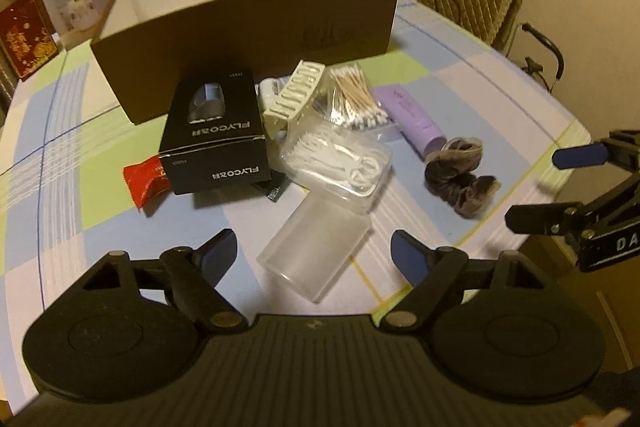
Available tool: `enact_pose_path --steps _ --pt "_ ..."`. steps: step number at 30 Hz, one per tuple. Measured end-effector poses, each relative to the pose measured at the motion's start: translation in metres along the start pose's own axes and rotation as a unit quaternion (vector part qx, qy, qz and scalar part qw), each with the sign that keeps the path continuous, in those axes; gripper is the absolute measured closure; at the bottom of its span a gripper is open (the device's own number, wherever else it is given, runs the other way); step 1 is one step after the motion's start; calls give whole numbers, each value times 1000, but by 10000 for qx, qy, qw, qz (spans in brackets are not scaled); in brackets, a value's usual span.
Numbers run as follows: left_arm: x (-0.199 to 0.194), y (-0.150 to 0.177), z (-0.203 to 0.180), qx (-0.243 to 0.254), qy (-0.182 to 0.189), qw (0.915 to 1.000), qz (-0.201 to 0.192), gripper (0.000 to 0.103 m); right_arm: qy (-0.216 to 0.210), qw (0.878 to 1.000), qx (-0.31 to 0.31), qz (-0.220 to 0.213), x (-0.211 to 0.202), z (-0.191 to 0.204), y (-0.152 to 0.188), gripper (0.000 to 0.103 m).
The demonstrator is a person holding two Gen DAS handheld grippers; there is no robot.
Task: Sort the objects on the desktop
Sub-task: 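Grasp the brown scrunchie with the right gripper while the left gripper grasps the clear plastic cup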
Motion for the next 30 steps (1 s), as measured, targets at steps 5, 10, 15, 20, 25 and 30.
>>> enact_pose_path --steps 5,10,15,20,25,30 --pt "20 -2 9 122 101 9996 238 23 40 9999 58 88 10 -2 -6 2" --pt "35 -6 11 279 290 9984 389 31 99 9997 163 160 18 -7 -12 2" --pt "49 -8 11 435 455 9965 555 43 125 9994 227 210 23 -7 -15 2" --pt "49 -7 15 324 533 9966 534 46 105 9992 270 261 28 -6 -16 2" --pt "42 1 31 -159 453 9977 469 50 50 9993 226 307 37 -2 -18 2" --pt "28 12 56 -726 116 9964 431 50 37 9995 7 316 48 8 -21 5"
Point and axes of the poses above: each gripper's, at about its wrist camera, not at the fingertips, and x roughly the way its jaws point, z to its left, y to its underside, the point moved 4 cm from there along x, roughly the way its jaws point, and after that the axes turned 8 degrees about y, right-handed, at the moved point
